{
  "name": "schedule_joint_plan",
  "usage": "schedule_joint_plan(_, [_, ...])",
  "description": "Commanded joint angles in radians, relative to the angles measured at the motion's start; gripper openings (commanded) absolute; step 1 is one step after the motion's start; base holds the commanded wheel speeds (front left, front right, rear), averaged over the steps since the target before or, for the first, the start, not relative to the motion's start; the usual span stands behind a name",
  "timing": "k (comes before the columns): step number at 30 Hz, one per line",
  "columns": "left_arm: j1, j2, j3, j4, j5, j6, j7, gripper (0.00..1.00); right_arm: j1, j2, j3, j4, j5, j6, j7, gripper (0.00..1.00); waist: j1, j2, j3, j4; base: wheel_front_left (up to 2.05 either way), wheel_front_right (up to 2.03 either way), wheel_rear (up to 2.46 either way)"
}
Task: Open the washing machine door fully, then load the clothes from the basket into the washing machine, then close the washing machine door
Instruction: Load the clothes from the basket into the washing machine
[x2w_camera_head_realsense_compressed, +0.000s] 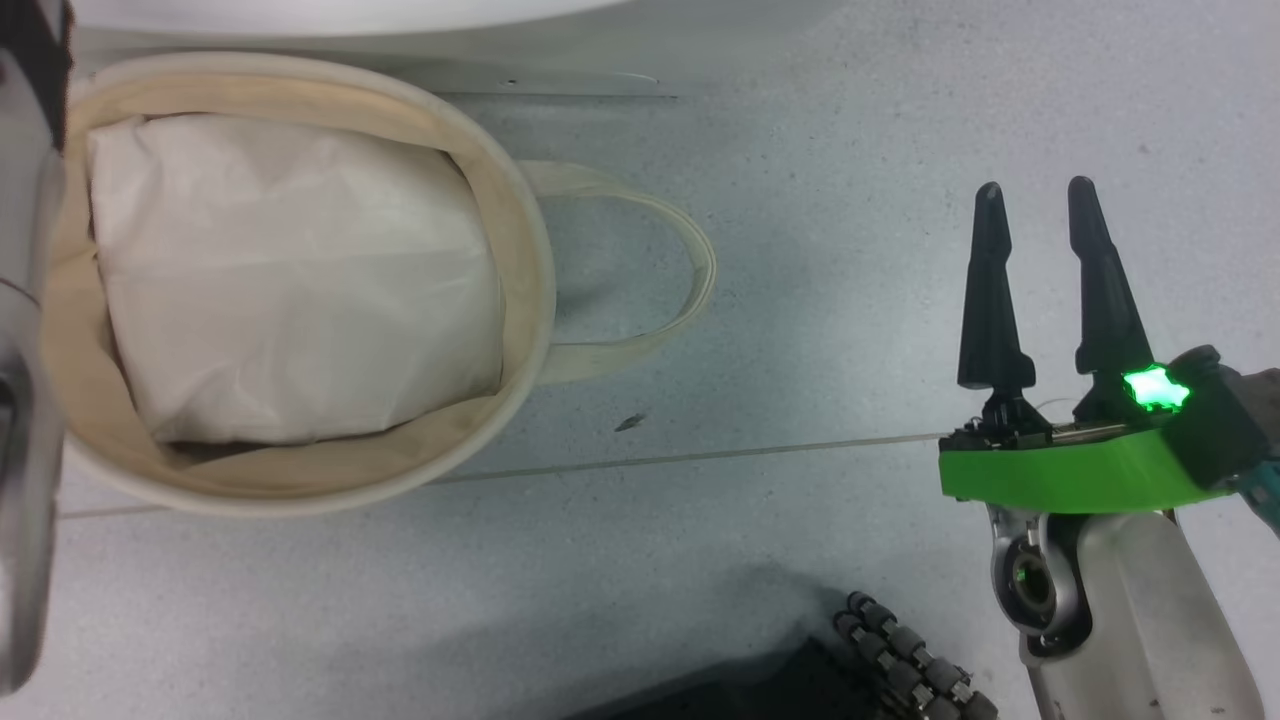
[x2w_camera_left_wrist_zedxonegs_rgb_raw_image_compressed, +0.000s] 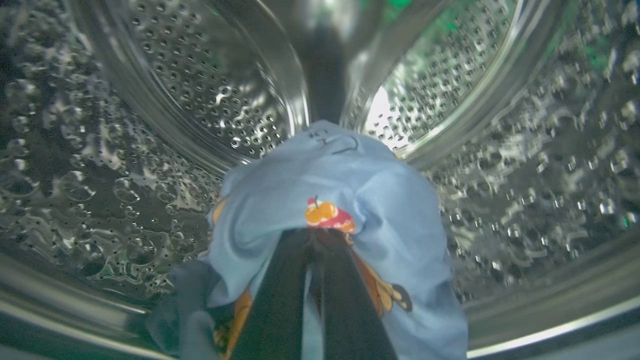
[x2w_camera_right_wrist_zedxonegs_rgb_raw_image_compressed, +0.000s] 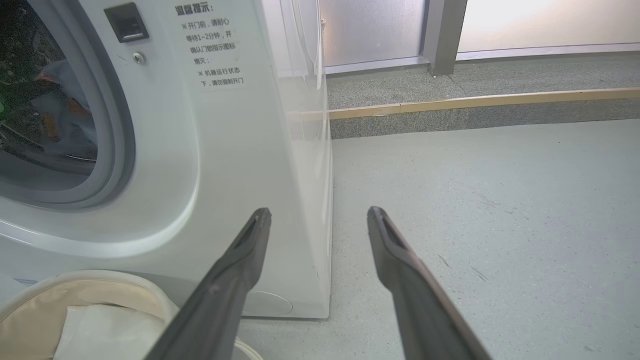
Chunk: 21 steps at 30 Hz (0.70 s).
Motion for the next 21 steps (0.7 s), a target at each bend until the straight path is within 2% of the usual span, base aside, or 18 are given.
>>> schedule_joint_plan(1, [-0.011,0.016,-0.013,-0.016,0.007,-0.02,0.029,0.0,0.011,0.002,0.019,-0.027,-0.002,0.007,-0.005,1.0,0.0,0.0,-0.006,0.005,0.0,0.0,0.0])
schedule_joint_plan(8, [0.029,-0.009,-0.089,0.002,0.041,-0.086,0.174,0.0,0.007,0.002,0.016,-0.02,0.004,0.007,-0.005,1.0,0.0,0.0,-0.019,0.019,0.0,0.0,0.0])
schedule_joint_plan(16, [0.076,-0.039,-0.13,0.005,0.028,-0.115,0.224,0.0,-0.001,0.002,0.018,0.008,0.007,0.007,-0.005,1.0,0.0,0.0,-0.066,0.04,0.0,0.0,0.0])
schedule_joint_plan(19, [0.113,-0.051,-0.134,0.006,0.01,-0.118,0.212,0.01,-0.002,0.002,0.017,0.024,0.008,0.007,-0.005,1.0,0.0,0.0,-0.096,0.053,0.0,0.0,0.0])
schedule_joint_plan(20, [0.127,-0.055,-0.133,0.006,0.001,-0.119,0.203,0.12,-0.002,0.002,0.019,0.029,0.007,0.007,-0.005,1.0,0.0,0.0,-0.108,0.058,0.0,0.0,0.0])
schedule_joint_plan(21, [0.141,-0.059,-0.13,0.006,-0.008,-0.119,0.189,0.71,-0.003,0.002,0.021,0.034,0.006,0.007,-0.005,1.0,0.0,0.0,-0.12,0.063,0.0,0.0,0.0])
